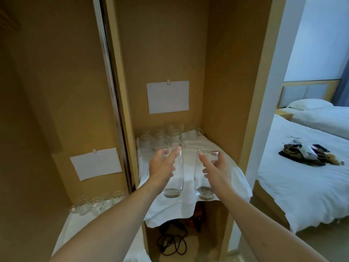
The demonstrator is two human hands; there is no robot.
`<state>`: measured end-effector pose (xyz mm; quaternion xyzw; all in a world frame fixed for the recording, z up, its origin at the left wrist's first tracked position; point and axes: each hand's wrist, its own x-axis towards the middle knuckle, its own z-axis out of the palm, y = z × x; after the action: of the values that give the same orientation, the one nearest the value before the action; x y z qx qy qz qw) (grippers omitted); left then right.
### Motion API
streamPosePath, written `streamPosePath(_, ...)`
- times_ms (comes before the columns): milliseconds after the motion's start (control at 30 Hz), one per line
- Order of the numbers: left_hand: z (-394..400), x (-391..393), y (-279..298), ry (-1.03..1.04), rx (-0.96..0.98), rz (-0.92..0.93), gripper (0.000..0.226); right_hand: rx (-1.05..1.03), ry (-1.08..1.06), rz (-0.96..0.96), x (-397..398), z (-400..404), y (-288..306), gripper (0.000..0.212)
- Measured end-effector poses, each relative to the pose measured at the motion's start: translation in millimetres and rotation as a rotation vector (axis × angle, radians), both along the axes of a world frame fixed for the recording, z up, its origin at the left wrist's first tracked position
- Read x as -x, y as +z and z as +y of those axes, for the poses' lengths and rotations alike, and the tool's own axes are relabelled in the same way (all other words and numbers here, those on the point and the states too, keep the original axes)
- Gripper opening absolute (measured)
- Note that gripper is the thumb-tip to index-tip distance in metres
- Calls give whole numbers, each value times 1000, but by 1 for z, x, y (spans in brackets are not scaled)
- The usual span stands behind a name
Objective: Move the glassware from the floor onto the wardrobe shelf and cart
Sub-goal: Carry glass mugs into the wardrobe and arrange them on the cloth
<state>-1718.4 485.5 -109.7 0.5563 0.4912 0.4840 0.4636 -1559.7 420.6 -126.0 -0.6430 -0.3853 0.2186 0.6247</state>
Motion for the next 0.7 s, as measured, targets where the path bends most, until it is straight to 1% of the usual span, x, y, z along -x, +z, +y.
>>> streamPosePath(100,28,-12,-12,-23,34,-12,54,39,11,-13,-11,28,-6,69)
streamPosePath(267,94,-35,-26,-73,98,-17,57,98,47,-57,-27,84,-15,74)
streamPosePath(367,130,-49,-36,-82,112,10,63,165,59,-63,-39,115,-19,74)
streamPosePath(433,149,-55,-40,-88,111,32,62,225,68,-71,-47,137,-25,73)
streamPosePath(533,176,-61,-45,-102,89,46,60,291,83,-89,-58,172,-39,81)
streamPosePath(700,220,-67,-73,-111,78,23,71,319,70,-156,-73,210,-51,86)
